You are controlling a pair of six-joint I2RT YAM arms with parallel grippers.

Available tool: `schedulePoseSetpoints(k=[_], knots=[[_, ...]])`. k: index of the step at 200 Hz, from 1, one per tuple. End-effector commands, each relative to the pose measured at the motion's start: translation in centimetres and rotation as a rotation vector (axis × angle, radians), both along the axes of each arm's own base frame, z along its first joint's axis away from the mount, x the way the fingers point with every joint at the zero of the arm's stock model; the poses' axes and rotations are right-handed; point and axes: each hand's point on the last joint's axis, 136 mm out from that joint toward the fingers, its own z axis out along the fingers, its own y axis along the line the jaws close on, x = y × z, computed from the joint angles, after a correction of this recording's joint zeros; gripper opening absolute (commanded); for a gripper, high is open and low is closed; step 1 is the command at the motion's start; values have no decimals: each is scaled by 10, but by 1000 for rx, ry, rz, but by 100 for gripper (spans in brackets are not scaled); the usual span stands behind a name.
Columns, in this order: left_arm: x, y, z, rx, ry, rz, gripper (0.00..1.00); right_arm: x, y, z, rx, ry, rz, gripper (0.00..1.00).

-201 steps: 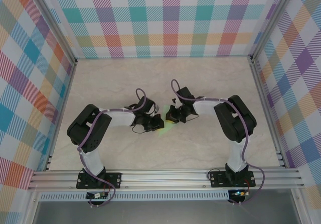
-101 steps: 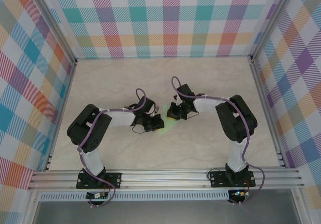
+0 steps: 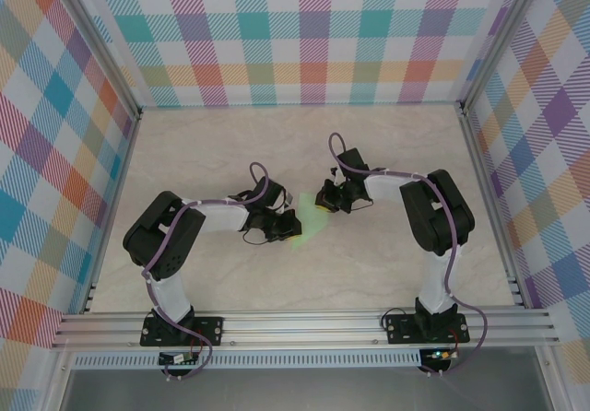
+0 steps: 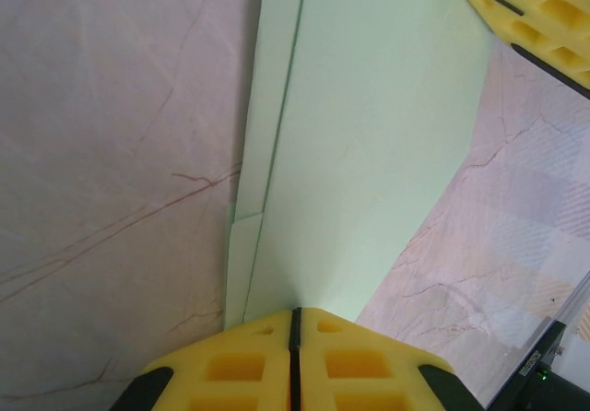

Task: Fold a paper plane with a square sheet of paper (pick it up from the middle)
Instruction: Fourth fold the wing at the center of the table.

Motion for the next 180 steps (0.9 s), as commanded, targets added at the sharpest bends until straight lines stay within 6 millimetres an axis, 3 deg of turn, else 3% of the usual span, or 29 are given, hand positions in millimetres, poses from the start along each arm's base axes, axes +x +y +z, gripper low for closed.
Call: schedulePoseSetpoints(k=[1, 38, 86, 119, 141, 180], knots=[[-48, 53, -64, 264, 209, 19, 9, 10, -9, 0, -6, -4, -36, 7], [-47, 53, -62, 260, 208, 23, 9, 25, -13, 15, 26, -38, -42, 8], [-47, 52, -61, 261, 211, 24, 9, 22, -16, -15, -9, 17, -44, 7], [-48, 54, -62, 269, 215, 22, 9, 21, -21, -17, -41, 16, -49, 7], [-49, 55, -61, 271, 213, 21, 9, 24, -23, -3, -51, -7, -45, 7], [-48, 54, -60, 268, 211, 22, 9, 21, -14, 44, 27, -75, -15, 8]])
